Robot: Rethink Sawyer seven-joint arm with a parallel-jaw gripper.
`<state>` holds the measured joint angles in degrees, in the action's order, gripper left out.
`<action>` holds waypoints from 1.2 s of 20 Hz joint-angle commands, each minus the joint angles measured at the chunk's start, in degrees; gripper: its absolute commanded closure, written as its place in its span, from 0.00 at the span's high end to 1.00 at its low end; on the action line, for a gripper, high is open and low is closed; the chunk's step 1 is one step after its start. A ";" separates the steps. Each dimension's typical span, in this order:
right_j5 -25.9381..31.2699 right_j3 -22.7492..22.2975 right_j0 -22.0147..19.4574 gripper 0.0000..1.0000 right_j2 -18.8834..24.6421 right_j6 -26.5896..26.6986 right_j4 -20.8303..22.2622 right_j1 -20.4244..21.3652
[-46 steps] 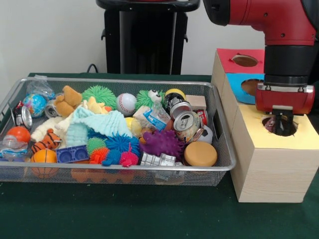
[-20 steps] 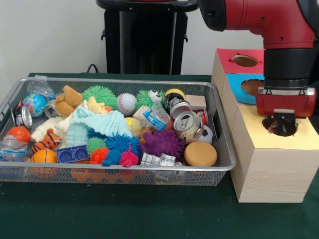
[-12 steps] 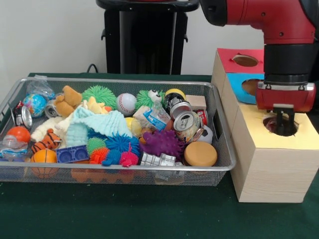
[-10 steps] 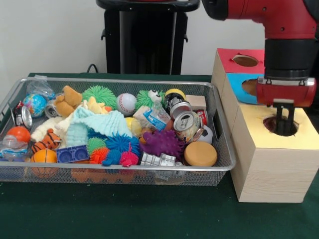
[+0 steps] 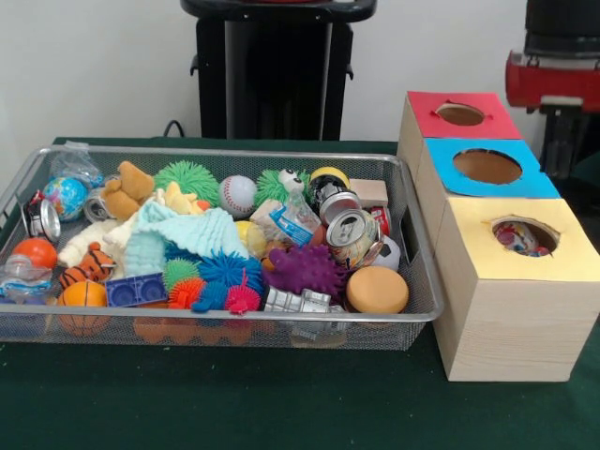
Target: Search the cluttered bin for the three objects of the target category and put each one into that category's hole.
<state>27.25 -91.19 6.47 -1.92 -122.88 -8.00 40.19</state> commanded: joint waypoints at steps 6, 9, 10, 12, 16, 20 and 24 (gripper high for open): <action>17.23 -0.12 -0.11 0.00 -1.15 -5.36 0.39 10.86; 18.54 -0.32 -2.44 0.00 -1.00 -2.19 1.48 12.35; 19.18 0.12 -3.22 0.00 -1.08 -0.98 2.15 12.66; 19.68 0.73 -5.28 0.00 -0.53 2.18 3.38 12.98; 18.24 1.39 -9.62 0.00 1.59 8.22 5.64 13.21; 16.00 1.80 -13.08 0.00 4.05 10.99 7.59 12.89; 13.31 2.15 -15.96 0.00 6.53 12.35 9.48 12.10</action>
<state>39.91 -88.95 -5.74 -1.20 -122.88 -3.22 53.65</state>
